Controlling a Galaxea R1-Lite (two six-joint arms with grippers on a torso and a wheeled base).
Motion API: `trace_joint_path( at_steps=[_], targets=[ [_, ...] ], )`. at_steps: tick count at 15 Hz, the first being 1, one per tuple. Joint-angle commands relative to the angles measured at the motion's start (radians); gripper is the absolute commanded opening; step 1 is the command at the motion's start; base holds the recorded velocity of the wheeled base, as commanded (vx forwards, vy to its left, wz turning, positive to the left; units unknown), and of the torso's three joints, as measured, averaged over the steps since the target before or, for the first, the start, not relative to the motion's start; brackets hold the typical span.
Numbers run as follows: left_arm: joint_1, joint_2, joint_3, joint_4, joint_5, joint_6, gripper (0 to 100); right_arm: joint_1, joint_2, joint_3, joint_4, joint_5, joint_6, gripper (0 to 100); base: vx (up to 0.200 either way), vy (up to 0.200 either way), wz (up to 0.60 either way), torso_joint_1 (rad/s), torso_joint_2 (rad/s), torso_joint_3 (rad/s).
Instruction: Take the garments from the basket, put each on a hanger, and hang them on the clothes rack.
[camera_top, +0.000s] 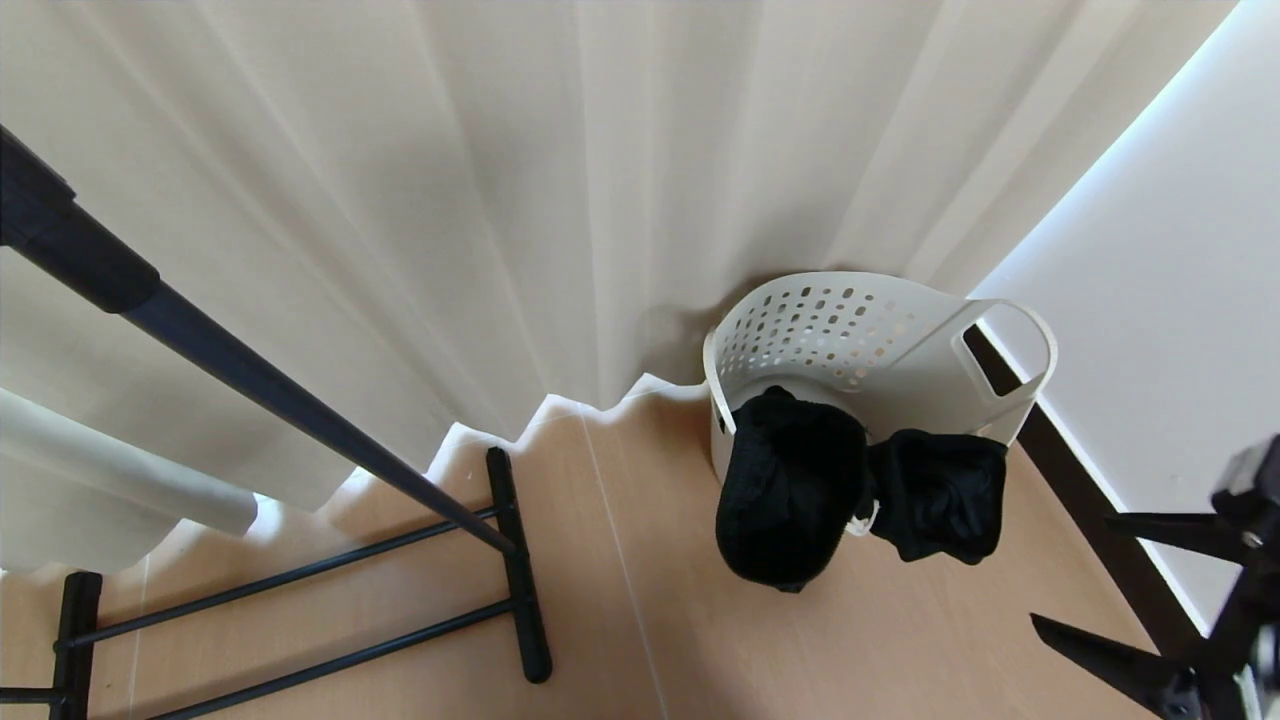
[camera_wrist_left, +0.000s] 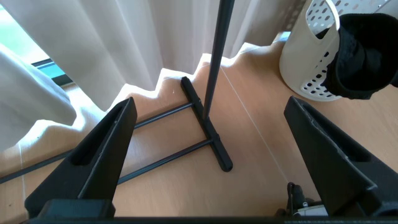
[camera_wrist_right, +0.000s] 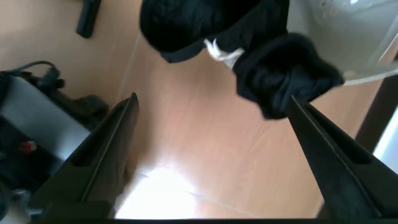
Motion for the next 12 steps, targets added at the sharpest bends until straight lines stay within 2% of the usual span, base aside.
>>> trace_joint_path(
  at_steps=[1,2,3,6,9,12],
  targets=[
    [0.001,0.0,0.0,0.0,0.001,0.0,100,0.091,0.361,-0.236,-0.029,-0.125,-0.132,100,0.0,0.0,0.0,0.0,0.0,0.0],
    [0.0,0.0,0.0,0.0,0.001,0.0,100,0.105,0.471,-0.335,-0.028,-0.167,-0.238,100,0.0,0.0,0.0,0.0,0.0,0.0],
    [0.001,0.0,0.0,0.0,0.001,0.0,100,0.116,0.553,-0.409,-0.028,-0.205,-0.282,100,0.0,0.0,0.0,0.0,0.0,0.0],
    [0.001,0.0,0.0,0.0,0.001,0.0,100,0.185,0.749,-0.585,-0.026,-0.4,-0.358,100,0.0,0.0,0.0,0.0,0.0,0.0],
    [0.001,0.0,0.0,0.0,0.001,0.0,100,0.187,0.889,-0.746,-0.025,-0.461,-0.46,100,0.0,0.0,0.0,0.0,0.0,0.0],
    [0.001,0.0,0.0,0.0,0.001,0.0,100,0.188,0.982,-0.843,-0.025,-0.542,-0.462,100,0.0,0.0,0.0,0.0,0.0,0.0]
  ],
)
